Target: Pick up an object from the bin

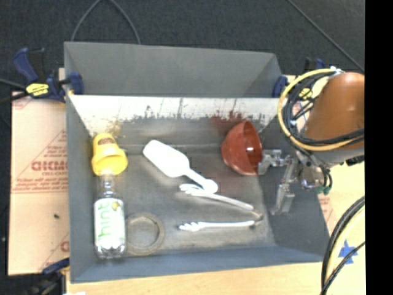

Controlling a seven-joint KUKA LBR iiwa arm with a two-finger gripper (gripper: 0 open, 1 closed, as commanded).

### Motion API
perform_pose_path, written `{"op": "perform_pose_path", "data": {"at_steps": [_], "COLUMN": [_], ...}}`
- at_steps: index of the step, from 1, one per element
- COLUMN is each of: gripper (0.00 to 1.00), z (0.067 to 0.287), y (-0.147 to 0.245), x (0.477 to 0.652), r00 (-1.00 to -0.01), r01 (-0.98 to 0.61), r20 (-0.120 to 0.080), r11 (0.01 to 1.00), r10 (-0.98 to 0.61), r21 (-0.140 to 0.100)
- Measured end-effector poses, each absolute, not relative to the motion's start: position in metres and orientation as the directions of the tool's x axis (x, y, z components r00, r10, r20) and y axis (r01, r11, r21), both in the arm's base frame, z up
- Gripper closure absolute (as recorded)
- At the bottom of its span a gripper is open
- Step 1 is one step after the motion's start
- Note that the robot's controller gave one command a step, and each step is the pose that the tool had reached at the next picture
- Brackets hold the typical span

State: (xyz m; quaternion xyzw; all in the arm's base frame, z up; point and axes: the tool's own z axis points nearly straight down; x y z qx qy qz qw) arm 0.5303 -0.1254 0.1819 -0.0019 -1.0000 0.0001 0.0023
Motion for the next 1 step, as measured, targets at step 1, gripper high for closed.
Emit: {"op": "perform_pose_path", "data": {"at_steps": [1], "gripper": [0.0], "z": [0.1862], "y": [-0.1247], "x": [0.5323], "r00": [-1.0], "r01": [-0.002], "r20": [-0.004], "r11": [1.0], "r10": [-0.002], "r21": [-0.002]}}
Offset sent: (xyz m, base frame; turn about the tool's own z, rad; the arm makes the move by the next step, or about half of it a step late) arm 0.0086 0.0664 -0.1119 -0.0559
